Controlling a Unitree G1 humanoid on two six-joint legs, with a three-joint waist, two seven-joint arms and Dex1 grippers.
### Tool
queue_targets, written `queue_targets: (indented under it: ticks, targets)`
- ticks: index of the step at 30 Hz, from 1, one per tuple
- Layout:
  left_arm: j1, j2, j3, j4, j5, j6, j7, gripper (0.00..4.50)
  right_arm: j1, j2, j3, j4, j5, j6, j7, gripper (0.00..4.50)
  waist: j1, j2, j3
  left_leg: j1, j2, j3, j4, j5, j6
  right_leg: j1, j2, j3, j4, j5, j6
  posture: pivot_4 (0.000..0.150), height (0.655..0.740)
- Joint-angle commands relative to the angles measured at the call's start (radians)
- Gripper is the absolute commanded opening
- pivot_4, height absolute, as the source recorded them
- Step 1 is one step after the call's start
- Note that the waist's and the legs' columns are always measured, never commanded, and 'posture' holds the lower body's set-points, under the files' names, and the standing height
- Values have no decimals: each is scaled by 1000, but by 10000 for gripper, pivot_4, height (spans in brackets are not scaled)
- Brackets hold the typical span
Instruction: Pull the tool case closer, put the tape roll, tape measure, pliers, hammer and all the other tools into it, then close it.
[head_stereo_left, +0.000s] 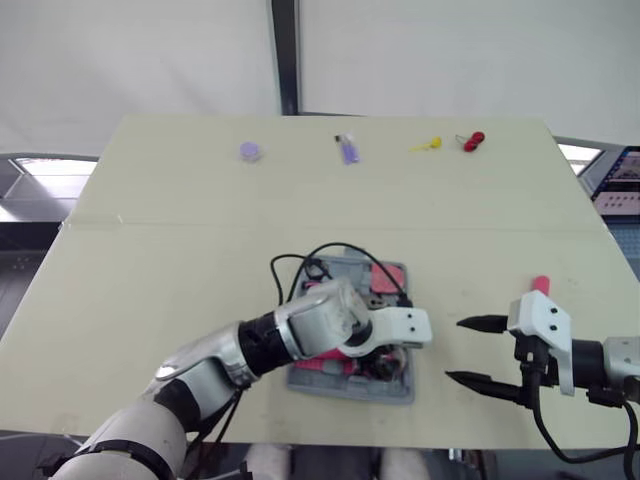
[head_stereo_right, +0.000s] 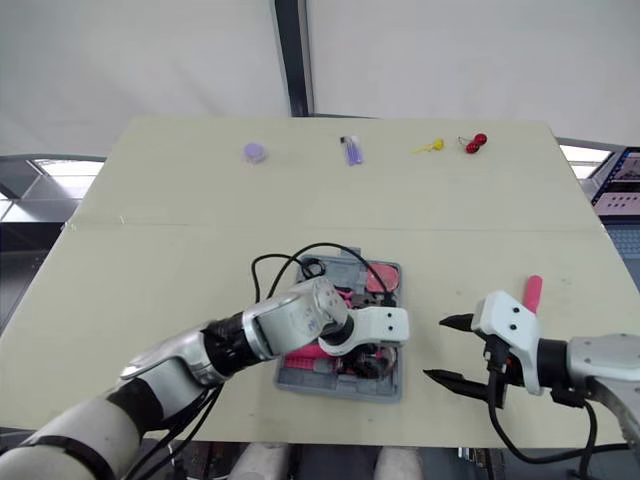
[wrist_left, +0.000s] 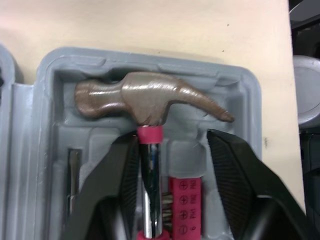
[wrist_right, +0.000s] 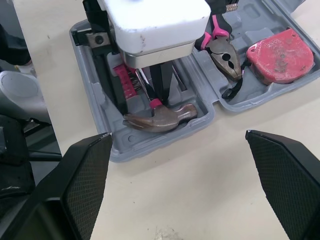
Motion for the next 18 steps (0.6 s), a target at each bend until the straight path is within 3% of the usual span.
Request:
queue_targets:
  ticks: [1, 10, 15, 18]
  targets:
    - [-11, -2, 4, -23, -3, 5, -7, 22070, 1, 8, -34, -33, 14, -6, -5, 45000, 0, 0, 0, 0, 0, 0, 0, 0, 0, 0, 0, 0, 0, 0, 0, 1500, 7400]
    - [-57, 37, 81, -83, -60, 40, -65, 22070, -2, 3, -49, -37, 39, 8, -2, 45000, -1, 0, 0, 0, 0, 0, 0, 0, 0, 0, 0, 0, 0, 0, 0, 1500, 7400]
    - [-69, 44, 277, -125, -184, 55, -131, 22070, -6, 4, -50, -40, 48, 16, -5, 45000, 0, 0, 0, 0, 0, 0, 0, 0, 0, 0, 0, 0, 0, 0, 0, 1500, 7400]
    - [-16, 53, 406, -113, -187, -132, -107, 22070, -8, 4, -50, -42, 53, 19, -8, 45000, -2, 0, 0, 0, 0, 0, 0, 0, 0, 0, 0, 0, 0, 0, 0, 1500, 7400]
